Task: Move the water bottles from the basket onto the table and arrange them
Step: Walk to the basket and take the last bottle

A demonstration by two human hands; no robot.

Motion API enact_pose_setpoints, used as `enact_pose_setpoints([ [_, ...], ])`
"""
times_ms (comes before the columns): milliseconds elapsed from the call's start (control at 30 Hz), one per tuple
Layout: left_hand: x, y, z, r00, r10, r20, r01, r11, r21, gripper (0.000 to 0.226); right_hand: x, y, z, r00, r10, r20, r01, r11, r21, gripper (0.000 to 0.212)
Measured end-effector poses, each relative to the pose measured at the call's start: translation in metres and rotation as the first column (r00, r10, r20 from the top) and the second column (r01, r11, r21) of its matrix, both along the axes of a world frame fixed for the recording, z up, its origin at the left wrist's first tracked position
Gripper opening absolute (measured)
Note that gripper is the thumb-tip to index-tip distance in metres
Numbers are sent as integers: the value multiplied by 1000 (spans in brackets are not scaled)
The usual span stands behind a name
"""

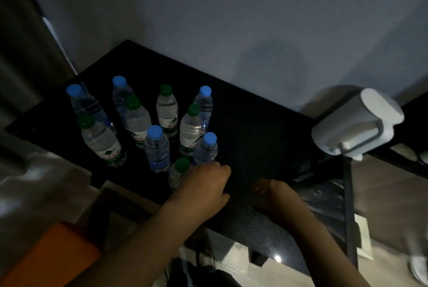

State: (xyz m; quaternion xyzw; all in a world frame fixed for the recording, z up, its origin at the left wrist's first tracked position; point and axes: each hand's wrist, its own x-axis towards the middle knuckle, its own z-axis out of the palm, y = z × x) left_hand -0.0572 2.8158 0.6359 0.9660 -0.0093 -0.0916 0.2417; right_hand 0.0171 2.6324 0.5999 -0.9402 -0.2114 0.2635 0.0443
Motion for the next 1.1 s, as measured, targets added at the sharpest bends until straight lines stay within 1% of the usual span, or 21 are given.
enact_pose_setpoints([
  [133, 7, -21, -6, 992, -119, -42, 119, 993, -5, 32, -23, -29, 12, 987, -152, 44, 151, 988, 19, 26],
  [267, 12, -51, -10, 977, -205, -66, 205, 979, -5, 33, -42, -66, 22, 963, -265, 44, 262, 963, 69, 44],
  [433, 16, -101, -11, 952, -299, -72, 302, 952, 44, 32, -66, -119, 33, 899, -434, 52, 429, 899, 89, 46],
  [533, 16, -142, -8, 927, -368, -69, 372, 925, 71, 34, -87, -156, 37, 839, -542, 52, 532, 836, 135, 54],
  [667, 6, -210, -2, 863, -496, -95, 504, 859, 96, 36, -121, -213, 42, 756, -652, 50, 637, 752, 168, 62],
  [767, -8, -266, 3, 813, -572, -113, 581, 809, 89, 37, -153, -264, 47, 695, -717, 50, 703, 692, 161, 59],
  [867, -24, -321, 6, 766, -635, -100, 643, 762, 83, 36, -186, -316, 50, 628, -777, 47, 766, 627, 139, 57],
  [967, -45, -381, 8, 704, -703, -95, 710, 697, 98, 34, -222, -367, 54, 554, -832, 40, 824, 555, 116, 55],
  [1100, -73, -454, 13, 597, -796, -100, 802, 586, 117, 35, -270, -427, 61, 439, -897, 59, 891, 442, 106, 53],
])
